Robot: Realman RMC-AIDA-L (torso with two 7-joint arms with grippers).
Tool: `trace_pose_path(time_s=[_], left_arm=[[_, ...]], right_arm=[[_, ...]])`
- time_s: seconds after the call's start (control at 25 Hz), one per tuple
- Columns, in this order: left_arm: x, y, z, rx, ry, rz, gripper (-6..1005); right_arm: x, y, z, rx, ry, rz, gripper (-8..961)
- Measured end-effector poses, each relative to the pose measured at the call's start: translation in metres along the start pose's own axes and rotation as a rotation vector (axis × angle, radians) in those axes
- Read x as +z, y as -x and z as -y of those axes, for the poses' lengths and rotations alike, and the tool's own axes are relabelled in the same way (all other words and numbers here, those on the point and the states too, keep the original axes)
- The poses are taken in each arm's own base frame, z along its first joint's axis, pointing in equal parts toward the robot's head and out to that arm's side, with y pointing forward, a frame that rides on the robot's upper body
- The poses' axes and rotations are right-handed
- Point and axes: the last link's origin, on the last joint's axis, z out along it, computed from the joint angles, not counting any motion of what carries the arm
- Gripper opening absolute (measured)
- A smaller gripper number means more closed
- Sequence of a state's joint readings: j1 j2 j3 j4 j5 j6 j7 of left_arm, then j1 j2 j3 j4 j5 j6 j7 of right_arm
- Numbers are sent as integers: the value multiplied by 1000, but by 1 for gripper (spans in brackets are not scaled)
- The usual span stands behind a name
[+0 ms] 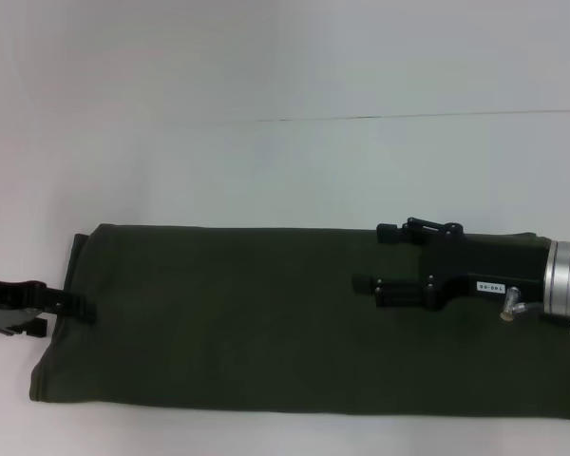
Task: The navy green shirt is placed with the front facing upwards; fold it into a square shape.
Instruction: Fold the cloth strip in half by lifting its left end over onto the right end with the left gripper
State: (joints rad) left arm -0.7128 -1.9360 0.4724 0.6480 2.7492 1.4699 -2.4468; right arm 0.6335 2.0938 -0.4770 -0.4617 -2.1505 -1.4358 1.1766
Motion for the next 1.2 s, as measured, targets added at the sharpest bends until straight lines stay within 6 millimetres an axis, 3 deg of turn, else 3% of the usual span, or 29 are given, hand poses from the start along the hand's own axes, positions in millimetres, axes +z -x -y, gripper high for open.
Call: trace_pose_path(time_s=[1.2], left_arm=[[8, 3, -6, 6, 21, 22, 902]], right_arm=[[1, -1, 0, 4, 0, 0, 930]])
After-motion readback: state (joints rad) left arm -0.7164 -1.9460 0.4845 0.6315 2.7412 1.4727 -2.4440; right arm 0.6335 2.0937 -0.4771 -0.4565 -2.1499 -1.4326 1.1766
